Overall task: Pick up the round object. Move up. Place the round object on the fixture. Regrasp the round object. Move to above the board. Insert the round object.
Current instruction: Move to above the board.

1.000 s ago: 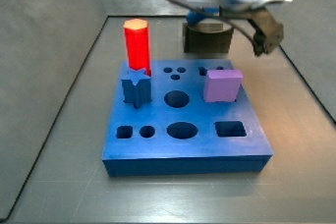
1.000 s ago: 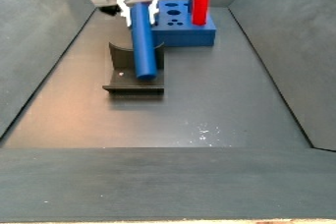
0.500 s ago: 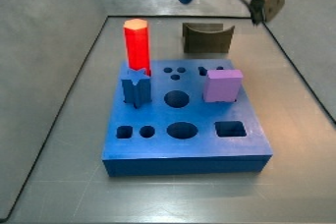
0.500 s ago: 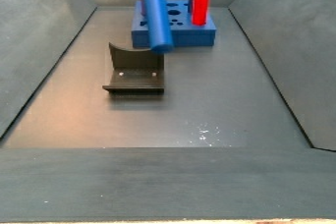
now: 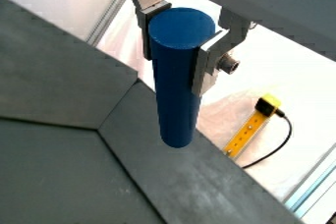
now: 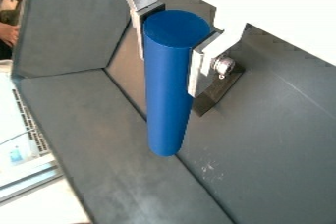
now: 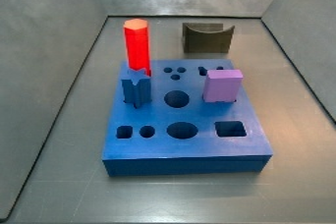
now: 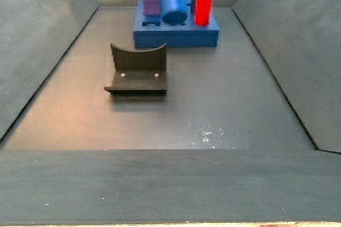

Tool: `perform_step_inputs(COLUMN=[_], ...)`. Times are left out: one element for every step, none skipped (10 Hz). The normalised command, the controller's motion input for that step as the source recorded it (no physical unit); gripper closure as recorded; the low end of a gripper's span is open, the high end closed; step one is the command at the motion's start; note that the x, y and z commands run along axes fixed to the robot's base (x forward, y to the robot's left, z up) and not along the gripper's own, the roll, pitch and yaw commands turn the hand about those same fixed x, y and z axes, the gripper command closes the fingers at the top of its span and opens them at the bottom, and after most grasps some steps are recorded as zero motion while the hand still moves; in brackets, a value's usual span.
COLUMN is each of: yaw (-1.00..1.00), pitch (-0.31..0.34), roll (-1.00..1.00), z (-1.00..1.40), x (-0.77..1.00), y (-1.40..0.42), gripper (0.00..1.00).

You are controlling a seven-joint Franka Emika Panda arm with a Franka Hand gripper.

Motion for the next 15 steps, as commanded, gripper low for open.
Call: perform_step_inputs(yaw=[-0.09, -0.08, -0.05, -0.03, -0.12, -0.11, -0.11, -0.12, -0.12, -0.12, -0.12, -0.12, -0.11, -0.10, -0.10], pitch=[0.029, 0.044, 0.074, 0.100, -0.022, -0.025, -0.019, -0.014, -0.003, 0.004, 0.017, 0.027, 0.032, 0.033, 0.020], roll=[-0.08, -0.09, -0.08, -0.07, -1.00, -1.00, -1.00, -1.00, -1.00, -1.00, -1.00, -1.00, -1.00, -1.00, -1.00], z=[0.85, 0.73, 0.49, 0.31, 0.23, 0.21, 0.23, 0.22, 0.23, 0.24, 0.22, 0.17, 0.09, 0.05, 0.03], x=[-0.17, -0.13, -0.08, -0.06, -0.19, -0.18, -0.19, -0.19, -0.20, -0.19, -0.16, -0.11, -0.06, -0.05, -0.06], y=[0.01, 0.01, 0.01, 0.00, -1.00, -1.00, -1.00, -1.00, -1.00, -1.00, -0.90, -0.63, -0.31, -0.15, -0.07], gripper=[1.00, 1.00, 1.00, 1.00, 1.00, 1.00, 1.00, 1.00, 1.00, 1.00, 1.00, 1.00, 1.00, 1.00, 1.00])
